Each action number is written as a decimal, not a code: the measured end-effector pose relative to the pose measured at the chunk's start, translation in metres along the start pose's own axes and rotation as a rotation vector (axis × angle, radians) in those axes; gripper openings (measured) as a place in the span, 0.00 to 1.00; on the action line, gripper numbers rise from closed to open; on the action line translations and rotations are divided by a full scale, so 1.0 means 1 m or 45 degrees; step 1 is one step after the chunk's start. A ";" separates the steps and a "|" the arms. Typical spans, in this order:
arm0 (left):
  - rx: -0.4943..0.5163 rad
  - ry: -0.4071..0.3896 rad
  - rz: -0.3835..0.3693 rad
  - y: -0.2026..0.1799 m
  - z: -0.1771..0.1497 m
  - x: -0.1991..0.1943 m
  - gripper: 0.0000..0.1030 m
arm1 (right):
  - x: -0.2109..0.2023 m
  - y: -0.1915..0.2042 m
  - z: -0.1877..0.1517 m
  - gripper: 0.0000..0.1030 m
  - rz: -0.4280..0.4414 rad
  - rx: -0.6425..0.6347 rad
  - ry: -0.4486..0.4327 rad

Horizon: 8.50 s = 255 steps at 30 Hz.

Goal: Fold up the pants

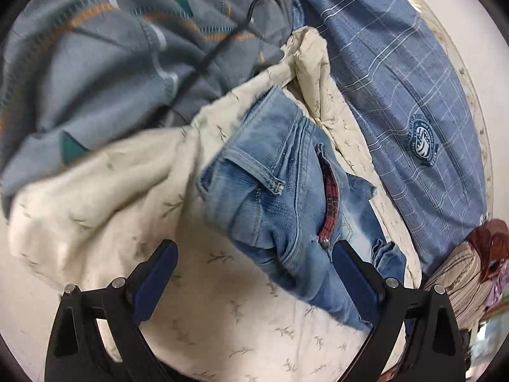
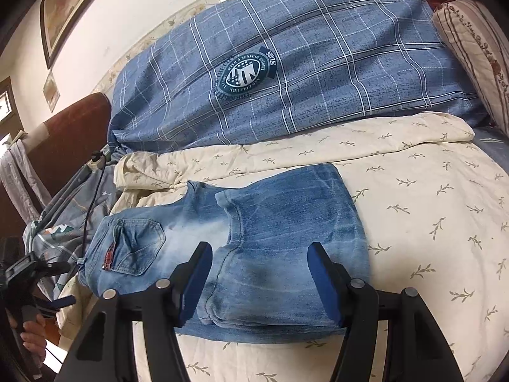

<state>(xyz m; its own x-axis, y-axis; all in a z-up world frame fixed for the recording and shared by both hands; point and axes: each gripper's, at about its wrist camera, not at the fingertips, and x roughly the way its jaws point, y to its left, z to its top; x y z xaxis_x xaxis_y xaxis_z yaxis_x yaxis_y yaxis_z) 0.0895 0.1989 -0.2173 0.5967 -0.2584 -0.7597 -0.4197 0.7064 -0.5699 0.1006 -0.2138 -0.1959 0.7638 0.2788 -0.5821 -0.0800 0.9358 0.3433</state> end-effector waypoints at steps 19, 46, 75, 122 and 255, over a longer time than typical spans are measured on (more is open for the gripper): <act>-0.131 0.063 -0.096 -0.005 0.012 0.062 0.57 | 0.000 -0.003 0.004 0.64 0.006 0.003 0.001; -0.089 -0.043 -0.231 -0.069 0.000 0.032 0.22 | -0.005 -0.021 0.008 0.64 -0.037 0.062 -0.005; 1.142 -0.046 -0.013 -0.288 -0.184 0.077 0.34 | -0.059 -0.169 0.017 0.64 -0.212 0.644 -0.084; 1.028 -0.193 0.360 -0.194 -0.124 0.065 1.00 | 0.049 -0.054 0.025 0.64 0.150 0.143 0.209; 1.073 -0.384 0.256 -0.203 -0.108 -0.008 1.00 | -0.008 -0.068 0.037 0.66 0.202 0.270 -0.042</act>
<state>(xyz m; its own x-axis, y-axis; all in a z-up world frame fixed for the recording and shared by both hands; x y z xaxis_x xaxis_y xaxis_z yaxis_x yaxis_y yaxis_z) 0.0958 -0.0135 -0.1298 0.7691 0.0207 -0.6388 0.0320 0.9970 0.0709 0.1233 -0.2877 -0.1877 0.7730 0.4082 -0.4857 -0.0669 0.8137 0.5774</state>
